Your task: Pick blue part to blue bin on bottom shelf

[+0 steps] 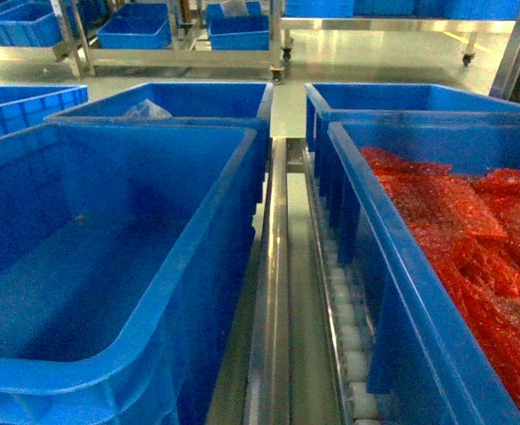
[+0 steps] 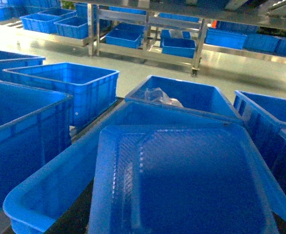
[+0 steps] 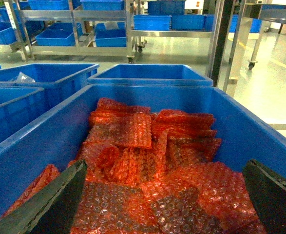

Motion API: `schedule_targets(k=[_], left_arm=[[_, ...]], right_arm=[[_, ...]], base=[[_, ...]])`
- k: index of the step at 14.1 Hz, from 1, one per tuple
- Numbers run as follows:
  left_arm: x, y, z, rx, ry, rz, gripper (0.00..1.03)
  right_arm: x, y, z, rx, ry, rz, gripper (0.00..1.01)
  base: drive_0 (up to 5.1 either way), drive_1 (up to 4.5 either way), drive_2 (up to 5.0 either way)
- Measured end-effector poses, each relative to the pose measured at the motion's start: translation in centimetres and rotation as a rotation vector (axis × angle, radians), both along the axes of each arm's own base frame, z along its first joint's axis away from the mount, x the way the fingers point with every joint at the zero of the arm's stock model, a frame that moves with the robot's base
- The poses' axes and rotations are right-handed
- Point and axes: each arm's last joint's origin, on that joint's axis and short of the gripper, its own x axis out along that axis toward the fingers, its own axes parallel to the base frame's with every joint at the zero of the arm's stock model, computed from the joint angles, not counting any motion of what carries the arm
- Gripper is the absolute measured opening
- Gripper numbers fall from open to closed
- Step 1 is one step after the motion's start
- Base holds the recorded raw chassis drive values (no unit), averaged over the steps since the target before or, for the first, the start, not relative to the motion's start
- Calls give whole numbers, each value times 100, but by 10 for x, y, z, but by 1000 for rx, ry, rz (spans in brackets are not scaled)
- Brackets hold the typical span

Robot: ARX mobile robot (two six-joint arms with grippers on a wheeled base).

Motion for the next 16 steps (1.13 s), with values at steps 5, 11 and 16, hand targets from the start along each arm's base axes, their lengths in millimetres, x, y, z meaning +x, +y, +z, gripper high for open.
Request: schedule_targets(k=[5, 11, 16], left_arm=[[0, -1, -1, 47, 44, 50, 43], [72, -29, 25, 50, -3, -81, 43], [126, -55, -1, -10, 171, -213, 78]], right_arm=[[0, 0, 0, 0, 0, 0, 98], [0, 0, 0, 0, 0, 0, 98], [0, 0, 0, 0, 0, 0, 98]], base=[[0, 0, 0], [0, 0, 0], [0, 0, 0]])
